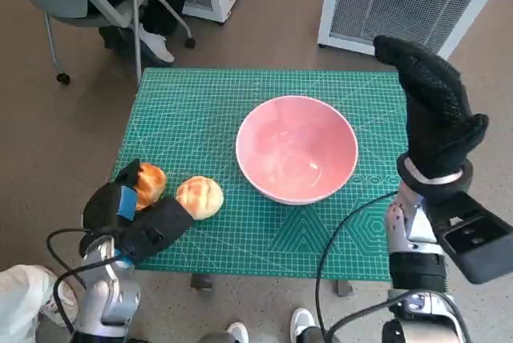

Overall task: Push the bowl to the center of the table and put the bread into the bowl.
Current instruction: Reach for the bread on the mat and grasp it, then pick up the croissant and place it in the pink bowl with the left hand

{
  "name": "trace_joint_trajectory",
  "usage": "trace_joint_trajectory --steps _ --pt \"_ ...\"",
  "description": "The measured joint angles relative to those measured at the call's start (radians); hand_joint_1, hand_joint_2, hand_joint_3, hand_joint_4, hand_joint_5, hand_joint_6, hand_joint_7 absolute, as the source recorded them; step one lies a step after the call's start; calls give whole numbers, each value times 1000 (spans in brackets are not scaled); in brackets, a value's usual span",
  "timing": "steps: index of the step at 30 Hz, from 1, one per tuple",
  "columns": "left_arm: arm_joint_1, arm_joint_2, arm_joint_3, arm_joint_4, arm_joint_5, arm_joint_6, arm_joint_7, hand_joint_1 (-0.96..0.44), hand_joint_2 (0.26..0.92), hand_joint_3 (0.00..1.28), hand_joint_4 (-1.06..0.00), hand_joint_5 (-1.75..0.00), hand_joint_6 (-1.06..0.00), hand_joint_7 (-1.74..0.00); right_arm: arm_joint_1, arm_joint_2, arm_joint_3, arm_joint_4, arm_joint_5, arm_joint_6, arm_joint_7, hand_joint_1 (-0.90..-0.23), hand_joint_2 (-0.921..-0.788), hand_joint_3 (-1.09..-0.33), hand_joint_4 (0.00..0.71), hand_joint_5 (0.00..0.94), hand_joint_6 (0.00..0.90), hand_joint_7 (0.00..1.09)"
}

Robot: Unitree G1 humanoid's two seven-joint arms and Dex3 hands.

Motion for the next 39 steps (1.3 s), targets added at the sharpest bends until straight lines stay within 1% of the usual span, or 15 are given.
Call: trace_joint_trajectory --steps 1,2,4,6,7,12,13,15,18,22,27,30,33,39 --pt "-2 1 6 5 -12 -13 9 123 914 162 -539 -1275 -480 -854 0 0 -1 1 1 1 3 -550 -921 -799 -1 444 -1 791" --pt "-3 2 11 9 -22 -26 17 78 914 181 -523 -1307 -486 -1026 0 0 -1 1 1 2 4 -549 -921 -799 -1 444 -1 791" --pt "-8 5 19 25 -48 -59 36 40 915 197 -509 -1334 -492 -1176 0 0 -3 2 2 3 8 -547 -921 -799 -1 444 -1 791" --pt "-12 8 25 43 -71 -93 53 21 914 206 -502 -1348 -495 -1252 0 1 -3 3 2 3 10 -545 -921 -799 -1 444 -1 791" --pt "-12 9 27 49 -82 -105 60 13 904 221 -508 -1346 -506 -1273 0 1 -4 3 2 3 11 -544 -921 -800 -1 445 -1 792" --pt "-15 22 33 70 -122 -149 78 3 875 255 -531 -1329 -534 -1293 0 1 -6 4 1 3 13 -546 -921 -803 -1 449 -1 794" --pt "-15 27 34 70 -128 -155 78 3 887 224 -547 -1376 -557 -1196 0 1 -7 4 1 4 13 -548 -921 -804 -1 449 -1 795" --pt "-14 36 34 64 -132 -160 76 3 902 185 -572 -1401 -575 -1117 0 1 -7 4 1 5 13 -551 -921 -805 -1 449 -1 796" --pt "-9 42 34 35 -134 -154 68 2 913 151 -601 -1388 -578 -1089 2 1 -8 2 0 6 13 -556 -921 -805 -1 449 -1 797" --pt "-5 42 35 -40 -130 -139 67 1 919 121 -636 -1315 -578 -1122 2 0 -10 1 0 8 13 -566 -921 -802 -1 451 -1 799" --pt "-18 42 46 -165 -111 -130 79 0 920 91 -675 -1174 -586 -1214 2 0 -10 -4 0 19 13 -570 -921 -790 -1 452 -1 788" --pt "-46 43 50 -235 -93 -147 97 0 920 87 -684 -1139 -584 -1240 4 0 -11 -12 0 26 12 -568 -921 -787 -1 451 -1 784" --pt "-97 47 49 -292 -81 -184 108 0 920 85 -690 -1126 -580 -1250 5 1 -10 -21 0 34 12 -565 -921 -783 -1 450 -1 782" --pt "-219 61 19 -327 -61 -272 110 0 921 93 -692 -1125 -561 -1268 7 1 -9 -35 -2 40 12 -563 -921 -777 -1 453 -1 783"
